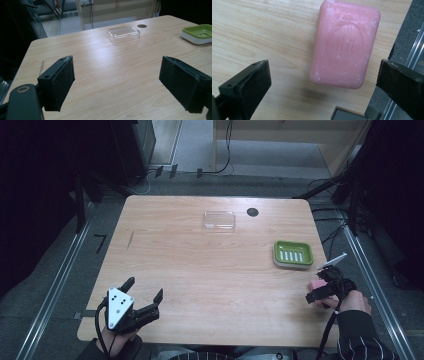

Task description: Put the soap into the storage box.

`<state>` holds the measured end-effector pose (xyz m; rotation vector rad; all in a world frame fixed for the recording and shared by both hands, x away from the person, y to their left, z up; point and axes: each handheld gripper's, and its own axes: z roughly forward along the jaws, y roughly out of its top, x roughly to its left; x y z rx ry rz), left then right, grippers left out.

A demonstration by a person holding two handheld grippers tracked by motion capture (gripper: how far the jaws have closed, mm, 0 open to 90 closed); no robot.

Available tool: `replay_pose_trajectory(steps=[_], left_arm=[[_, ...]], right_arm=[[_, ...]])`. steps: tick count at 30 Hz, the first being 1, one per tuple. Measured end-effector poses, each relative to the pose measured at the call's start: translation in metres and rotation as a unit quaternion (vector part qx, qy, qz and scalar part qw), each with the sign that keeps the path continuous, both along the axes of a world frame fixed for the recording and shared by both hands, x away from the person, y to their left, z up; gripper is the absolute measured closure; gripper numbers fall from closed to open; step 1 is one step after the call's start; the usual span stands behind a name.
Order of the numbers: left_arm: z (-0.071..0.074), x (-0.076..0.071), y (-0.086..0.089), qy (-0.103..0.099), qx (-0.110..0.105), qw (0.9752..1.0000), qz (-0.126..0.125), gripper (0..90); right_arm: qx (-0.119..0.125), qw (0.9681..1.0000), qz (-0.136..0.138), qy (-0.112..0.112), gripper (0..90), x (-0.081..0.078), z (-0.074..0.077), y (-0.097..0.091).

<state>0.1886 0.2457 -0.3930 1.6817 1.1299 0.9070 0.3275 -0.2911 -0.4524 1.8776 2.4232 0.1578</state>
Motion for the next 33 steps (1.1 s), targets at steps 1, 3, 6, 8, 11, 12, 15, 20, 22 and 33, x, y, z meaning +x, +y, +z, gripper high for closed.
replay_pose_trajectory(steps=[1,3,6,8,11,12,15,20,22,33], left_arm=[[0.0,0.0,0.0,0.0,0.0,1.0,0.0,13.4],[0.0,0.0,0.0,0.0,0.0,1.0,0.0,13.4],[0.0,0.0,0.0,0.0,0.0,1.0,0.0,13.4],[0.0,0.0,0.0,0.0,-0.001,1.0,0.0,13.3],[0.0,0.001,0.0,0.001,0.0,1.0,0.001,13.3],[0.0,0.001,0.0,0.001,0.0,1.0,0.001,13.4],[0.0,0.001,-0.001,0.001,0.0,1.0,0.001,13.3],[0.0,0.001,-0.001,0.002,0.0,1.0,0.001,13.3],[0.0,0.001,-0.001,0.002,0.0,1.0,0.001,13.4],[0.0,0.001,0.0,0.002,0.0,1.0,0.001,13.3]], right_arm=[[0.0,1.0,0.002,0.0,0.0,0.001,-0.001,-0.001],[0.001,1.0,0.0,0.002,0.0,0.003,-0.002,-0.001],[-0.001,1.0,-0.005,0.005,0.0,0.009,-0.005,-0.004],[0.0,1.0,-0.005,0.007,0.0,0.012,-0.006,-0.005],[0.0,0.9999,-0.006,0.01,0.0,0.016,-0.009,-0.005],[0.001,0.9999,-0.007,0.01,0.0,0.017,-0.009,-0.005],[0.0,0.9999,-0.006,0.016,0.0,0.02,-0.013,-0.004],[-0.003,0.9997,-0.008,0.021,0.0,0.026,-0.019,-0.006],[-0.003,0.9996,-0.009,0.025,0.0,0.028,-0.02,-0.006],[0.0,0.9992,-0.009,0.039,0.0,0.035,-0.028,-0.007]])
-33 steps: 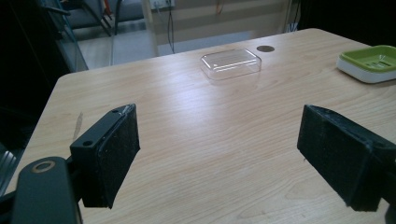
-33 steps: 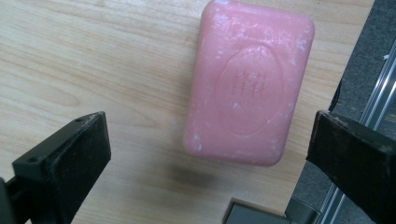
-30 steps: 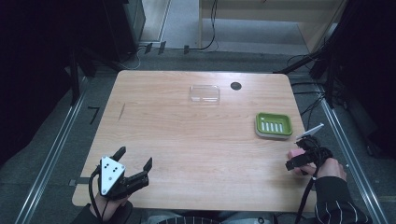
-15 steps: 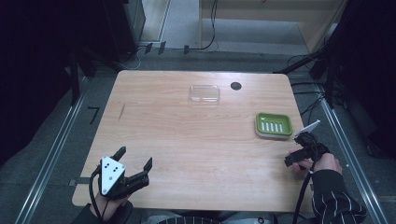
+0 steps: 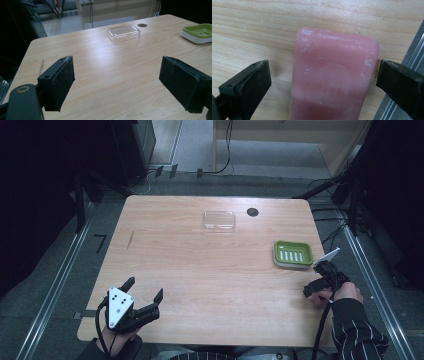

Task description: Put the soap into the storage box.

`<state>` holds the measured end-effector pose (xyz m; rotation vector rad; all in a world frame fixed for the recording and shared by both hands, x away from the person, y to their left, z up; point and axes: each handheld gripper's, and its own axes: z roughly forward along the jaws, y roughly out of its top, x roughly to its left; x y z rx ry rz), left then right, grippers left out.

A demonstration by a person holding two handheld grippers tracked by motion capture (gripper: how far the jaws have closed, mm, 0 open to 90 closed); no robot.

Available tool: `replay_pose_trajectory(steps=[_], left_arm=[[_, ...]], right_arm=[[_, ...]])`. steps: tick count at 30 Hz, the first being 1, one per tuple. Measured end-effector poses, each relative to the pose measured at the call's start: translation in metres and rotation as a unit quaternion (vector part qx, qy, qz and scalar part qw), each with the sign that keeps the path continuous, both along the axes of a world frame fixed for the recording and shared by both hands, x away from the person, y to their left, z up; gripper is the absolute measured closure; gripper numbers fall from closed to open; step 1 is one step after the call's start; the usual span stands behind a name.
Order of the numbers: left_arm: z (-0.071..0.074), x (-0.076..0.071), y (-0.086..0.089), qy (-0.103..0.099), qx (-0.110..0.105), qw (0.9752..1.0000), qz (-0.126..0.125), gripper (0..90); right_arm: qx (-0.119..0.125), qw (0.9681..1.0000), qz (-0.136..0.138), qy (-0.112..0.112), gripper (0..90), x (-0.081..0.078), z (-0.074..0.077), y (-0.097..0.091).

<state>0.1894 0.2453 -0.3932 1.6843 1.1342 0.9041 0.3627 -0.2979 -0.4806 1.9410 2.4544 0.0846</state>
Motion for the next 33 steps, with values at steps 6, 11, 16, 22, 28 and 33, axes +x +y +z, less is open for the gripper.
replay_pose_trajectory(steps=[6,11,16,22,28,33], left_arm=[[0.0,0.0,0.0,0.0,0.0,1.0,0.0,13.4],[0.0,0.0,0.001,0.0,0.0,1.0,0.0,13.4],[0.0,0.0,0.001,-0.001,0.0,1.0,0.0,13.4],[0.0,0.0,0.001,-0.001,0.0,1.0,0.0,13.4],[0.0,0.0,0.001,-0.001,0.0,1.0,0.0,13.4],[0.0,0.0,0.0,-0.001,0.0,1.0,0.0,13.4]], right_arm=[[-0.008,0.9999,0.007,0.001,4.3,0.003,-0.002,0.001],[-0.007,0.9999,0.006,-0.007,9.2,0.002,0.0,0.001],[-0.004,0.9999,0.006,-0.015,17.3,0.0,0.002,0.001],[-0.001,0.9996,-0.002,-0.027,34.0,-0.002,0.007,0.0],[-0.002,0.9996,0.006,-0.027,37.6,-0.003,0.008,0.0],[-0.001,0.9996,0.011,-0.027,38.9,-0.003,0.008,0.001]])
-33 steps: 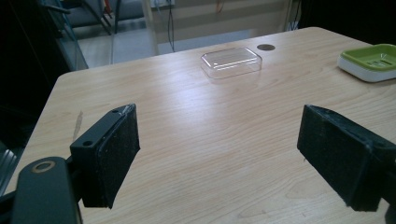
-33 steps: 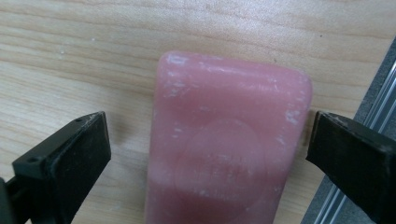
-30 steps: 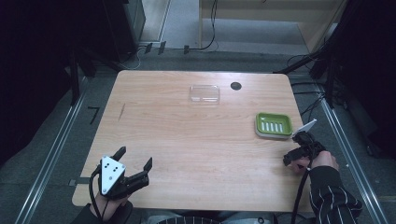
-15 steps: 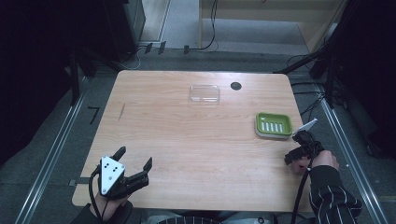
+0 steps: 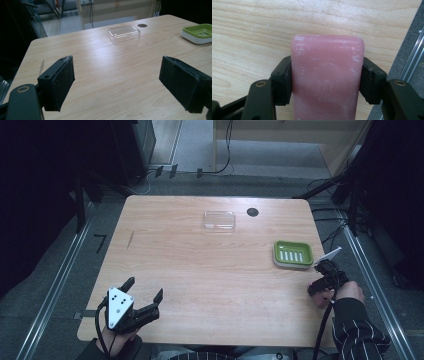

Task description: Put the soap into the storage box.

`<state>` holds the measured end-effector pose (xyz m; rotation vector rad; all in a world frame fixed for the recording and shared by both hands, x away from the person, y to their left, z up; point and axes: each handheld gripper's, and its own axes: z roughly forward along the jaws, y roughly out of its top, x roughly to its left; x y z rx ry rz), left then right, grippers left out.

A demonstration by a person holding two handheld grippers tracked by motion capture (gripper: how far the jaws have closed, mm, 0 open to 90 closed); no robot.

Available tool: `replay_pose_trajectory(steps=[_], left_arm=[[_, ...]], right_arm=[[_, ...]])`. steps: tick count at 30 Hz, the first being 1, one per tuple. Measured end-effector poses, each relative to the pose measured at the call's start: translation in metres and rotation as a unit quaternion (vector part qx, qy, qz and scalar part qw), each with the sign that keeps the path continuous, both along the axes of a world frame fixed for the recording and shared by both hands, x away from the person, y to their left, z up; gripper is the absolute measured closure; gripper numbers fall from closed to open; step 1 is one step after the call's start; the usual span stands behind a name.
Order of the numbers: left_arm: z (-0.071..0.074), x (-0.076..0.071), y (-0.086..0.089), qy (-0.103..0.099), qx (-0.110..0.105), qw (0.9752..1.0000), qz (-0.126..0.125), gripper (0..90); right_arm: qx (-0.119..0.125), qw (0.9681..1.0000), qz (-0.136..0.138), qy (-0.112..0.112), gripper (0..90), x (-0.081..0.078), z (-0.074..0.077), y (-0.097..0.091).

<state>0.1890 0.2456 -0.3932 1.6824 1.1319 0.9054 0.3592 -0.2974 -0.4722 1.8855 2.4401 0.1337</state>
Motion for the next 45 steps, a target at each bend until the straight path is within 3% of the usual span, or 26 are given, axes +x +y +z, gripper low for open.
replay_pose_trajectory(steps=[17,45], left_arm=[[0.0,0.0,0.0,0.0,0.0,1.0,-0.001,13.3],[0.0,0.0,0.001,0.001,0.001,1.0,0.002,13.4]], right_arm=[[-0.004,0.9996,0.029,0.004,39.3,0.002,0.002,0.002],[-0.025,0.9958,0.087,-0.014,39.3,0.012,0.027,0.016]])
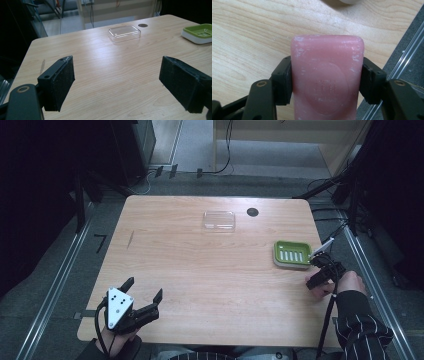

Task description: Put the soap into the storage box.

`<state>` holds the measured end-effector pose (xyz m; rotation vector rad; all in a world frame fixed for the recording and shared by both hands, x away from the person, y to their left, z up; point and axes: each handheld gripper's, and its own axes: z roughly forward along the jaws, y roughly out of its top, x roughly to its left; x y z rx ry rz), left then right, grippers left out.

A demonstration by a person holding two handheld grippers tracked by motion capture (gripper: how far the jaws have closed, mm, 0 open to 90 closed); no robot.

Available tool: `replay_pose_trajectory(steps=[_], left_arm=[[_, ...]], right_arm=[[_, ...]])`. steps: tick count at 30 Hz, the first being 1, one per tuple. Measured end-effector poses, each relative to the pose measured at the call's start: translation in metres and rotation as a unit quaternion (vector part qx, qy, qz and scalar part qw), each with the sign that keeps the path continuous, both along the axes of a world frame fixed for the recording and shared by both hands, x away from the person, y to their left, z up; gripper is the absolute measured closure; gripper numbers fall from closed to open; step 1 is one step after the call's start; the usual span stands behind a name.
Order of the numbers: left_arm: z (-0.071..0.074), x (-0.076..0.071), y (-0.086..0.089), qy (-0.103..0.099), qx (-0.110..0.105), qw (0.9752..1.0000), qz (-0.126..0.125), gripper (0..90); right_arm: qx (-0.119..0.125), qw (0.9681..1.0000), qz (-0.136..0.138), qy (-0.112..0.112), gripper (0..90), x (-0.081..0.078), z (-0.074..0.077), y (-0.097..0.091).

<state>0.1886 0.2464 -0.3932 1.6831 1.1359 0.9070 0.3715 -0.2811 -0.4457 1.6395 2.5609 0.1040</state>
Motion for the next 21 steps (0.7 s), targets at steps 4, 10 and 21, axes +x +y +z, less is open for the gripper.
replay_pose_trajectory(steps=[4,10,21], left_arm=[[0.0,0.0,0.0,0.0,0.0,1.0,0.0,13.4],[0.0,0.0,0.0,0.001,0.001,1.0,0.0,13.4],[0.0,0.0,0.0,0.0,0.001,1.0,0.001,13.4]], right_arm=[[-0.003,1.0,0.007,0.002,39.3,0.002,0.001,0.002],[-0.008,0.9997,0.024,0.0,39.3,0.006,0.005,0.006],[-0.012,0.9987,0.049,0.0,39.3,0.014,0.012,0.016]])
